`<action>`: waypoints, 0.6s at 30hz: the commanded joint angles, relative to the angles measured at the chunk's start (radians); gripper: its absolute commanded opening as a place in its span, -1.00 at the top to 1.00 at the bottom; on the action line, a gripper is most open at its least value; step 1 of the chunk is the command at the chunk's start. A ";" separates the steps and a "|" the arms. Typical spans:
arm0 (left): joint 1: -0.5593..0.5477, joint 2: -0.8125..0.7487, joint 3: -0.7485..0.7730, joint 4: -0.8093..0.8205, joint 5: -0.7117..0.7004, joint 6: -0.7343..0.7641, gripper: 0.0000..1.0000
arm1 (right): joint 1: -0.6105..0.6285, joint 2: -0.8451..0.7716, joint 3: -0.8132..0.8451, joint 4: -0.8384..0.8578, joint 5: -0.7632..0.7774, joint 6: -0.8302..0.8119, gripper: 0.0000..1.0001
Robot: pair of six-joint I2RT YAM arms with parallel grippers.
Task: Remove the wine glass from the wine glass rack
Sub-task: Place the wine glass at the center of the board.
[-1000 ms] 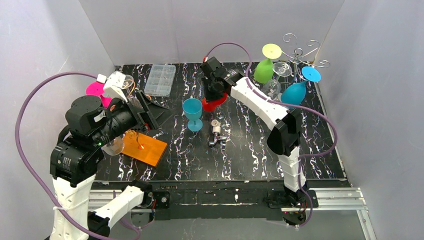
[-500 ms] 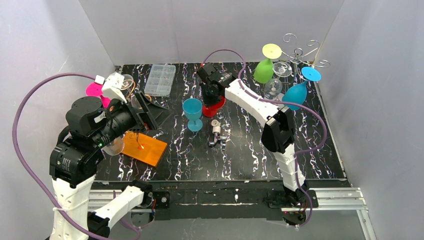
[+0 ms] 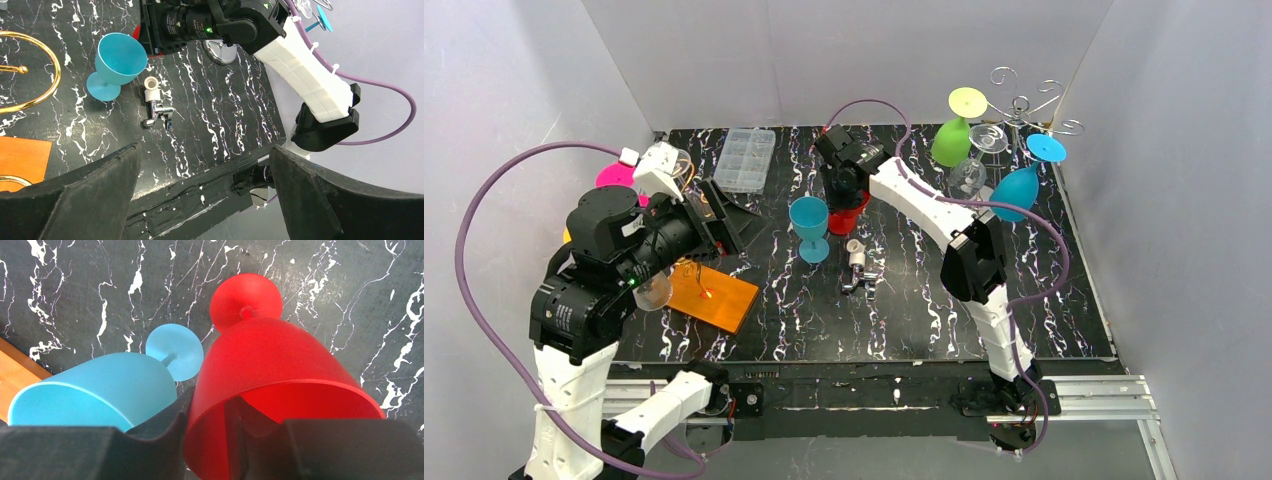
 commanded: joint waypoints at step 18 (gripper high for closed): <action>-0.003 0.026 0.026 -0.012 -0.036 0.014 -0.97 | 0.003 -0.038 0.175 -0.049 0.056 -0.013 -0.09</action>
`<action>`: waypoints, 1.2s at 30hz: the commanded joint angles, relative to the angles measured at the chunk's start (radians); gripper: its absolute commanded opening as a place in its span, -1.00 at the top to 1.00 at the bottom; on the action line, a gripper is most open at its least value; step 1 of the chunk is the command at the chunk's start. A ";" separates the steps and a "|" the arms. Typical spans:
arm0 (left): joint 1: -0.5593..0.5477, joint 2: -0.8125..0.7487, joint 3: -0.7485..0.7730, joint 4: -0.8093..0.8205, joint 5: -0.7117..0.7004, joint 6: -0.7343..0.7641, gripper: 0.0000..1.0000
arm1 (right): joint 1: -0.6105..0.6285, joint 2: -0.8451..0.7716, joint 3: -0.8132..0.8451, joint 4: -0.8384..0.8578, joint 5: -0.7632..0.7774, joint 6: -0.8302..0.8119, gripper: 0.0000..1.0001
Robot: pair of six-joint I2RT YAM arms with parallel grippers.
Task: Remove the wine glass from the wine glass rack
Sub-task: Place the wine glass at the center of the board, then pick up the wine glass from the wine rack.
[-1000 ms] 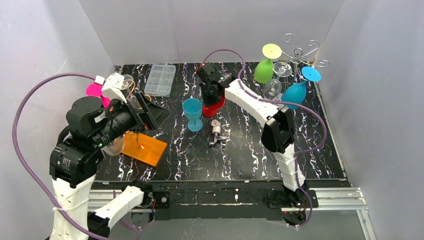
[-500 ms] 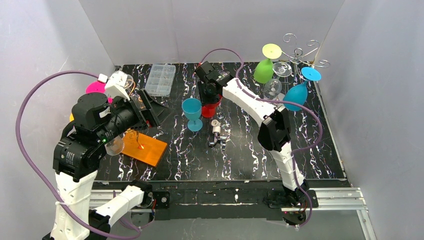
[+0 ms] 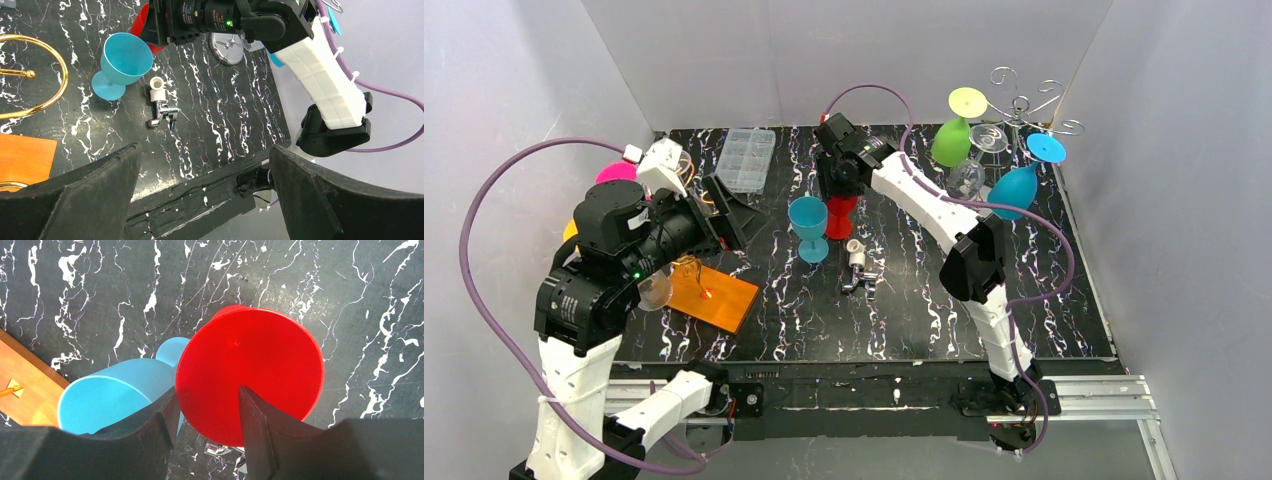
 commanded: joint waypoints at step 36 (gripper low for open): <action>-0.004 0.261 0.429 -0.221 -0.676 0.160 -0.97 | 0.003 -0.353 -0.062 0.097 -0.053 0.006 -0.84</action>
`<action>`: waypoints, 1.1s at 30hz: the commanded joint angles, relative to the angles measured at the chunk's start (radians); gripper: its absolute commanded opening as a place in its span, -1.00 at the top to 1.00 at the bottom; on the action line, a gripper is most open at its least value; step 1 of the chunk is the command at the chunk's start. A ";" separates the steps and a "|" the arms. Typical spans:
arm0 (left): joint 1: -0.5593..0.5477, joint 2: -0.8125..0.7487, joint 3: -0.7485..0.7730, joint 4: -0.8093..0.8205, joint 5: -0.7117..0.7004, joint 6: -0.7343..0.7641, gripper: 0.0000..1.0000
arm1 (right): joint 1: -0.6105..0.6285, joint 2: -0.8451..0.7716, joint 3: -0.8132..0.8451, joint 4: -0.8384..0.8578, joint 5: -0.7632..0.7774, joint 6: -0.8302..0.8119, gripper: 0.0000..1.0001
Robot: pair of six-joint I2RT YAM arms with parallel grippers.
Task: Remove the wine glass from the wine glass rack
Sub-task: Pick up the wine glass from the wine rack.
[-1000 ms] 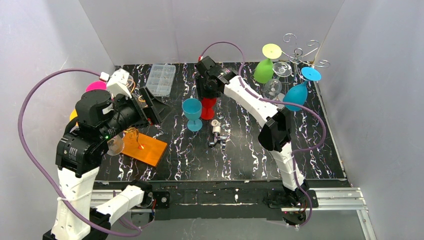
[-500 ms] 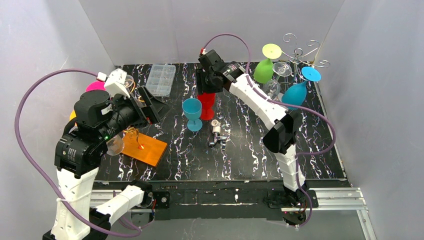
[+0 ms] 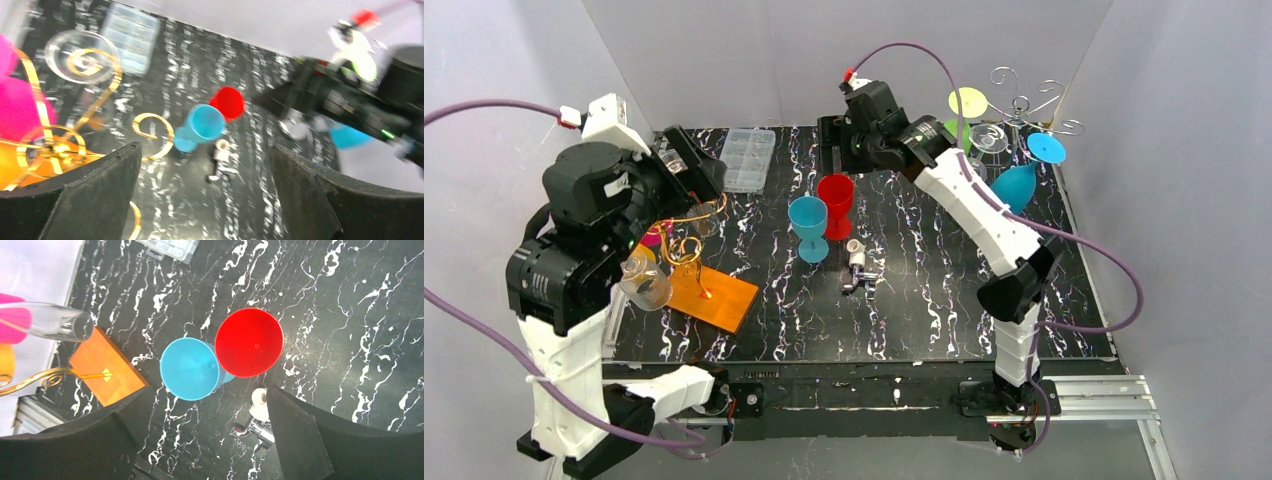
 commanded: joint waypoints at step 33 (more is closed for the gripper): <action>0.335 0.533 0.315 -0.202 -0.185 0.211 -0.97 | 0.002 -0.262 -0.258 0.163 -0.083 -0.038 -0.97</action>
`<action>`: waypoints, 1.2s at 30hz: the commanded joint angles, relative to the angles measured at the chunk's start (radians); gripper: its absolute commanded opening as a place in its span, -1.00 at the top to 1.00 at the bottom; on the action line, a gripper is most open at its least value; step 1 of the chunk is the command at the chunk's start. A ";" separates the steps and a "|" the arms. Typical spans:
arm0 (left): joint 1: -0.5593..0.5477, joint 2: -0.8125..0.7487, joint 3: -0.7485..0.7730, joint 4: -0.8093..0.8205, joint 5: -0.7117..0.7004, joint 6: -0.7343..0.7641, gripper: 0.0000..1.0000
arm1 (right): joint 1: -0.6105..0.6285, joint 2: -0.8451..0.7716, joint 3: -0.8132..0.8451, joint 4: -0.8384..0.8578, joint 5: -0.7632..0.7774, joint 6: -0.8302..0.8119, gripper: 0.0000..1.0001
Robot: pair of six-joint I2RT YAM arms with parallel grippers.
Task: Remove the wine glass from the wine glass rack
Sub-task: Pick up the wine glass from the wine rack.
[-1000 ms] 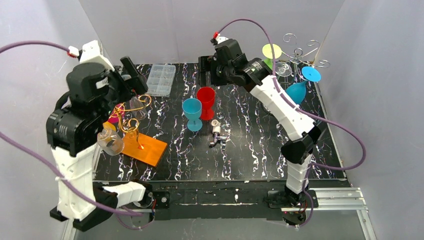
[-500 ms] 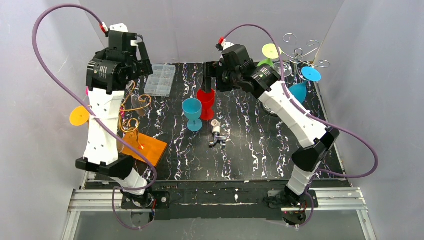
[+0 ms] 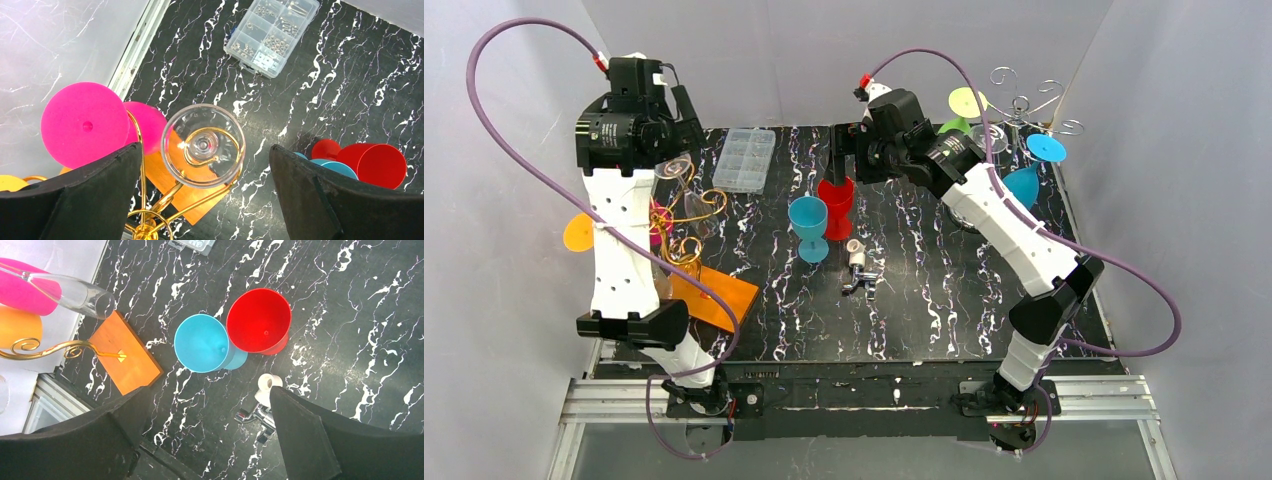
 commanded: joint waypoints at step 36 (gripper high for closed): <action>0.126 0.004 -0.110 0.033 0.213 -0.005 -0.54 | 0.003 -0.028 -0.033 0.091 -0.006 -0.023 -0.97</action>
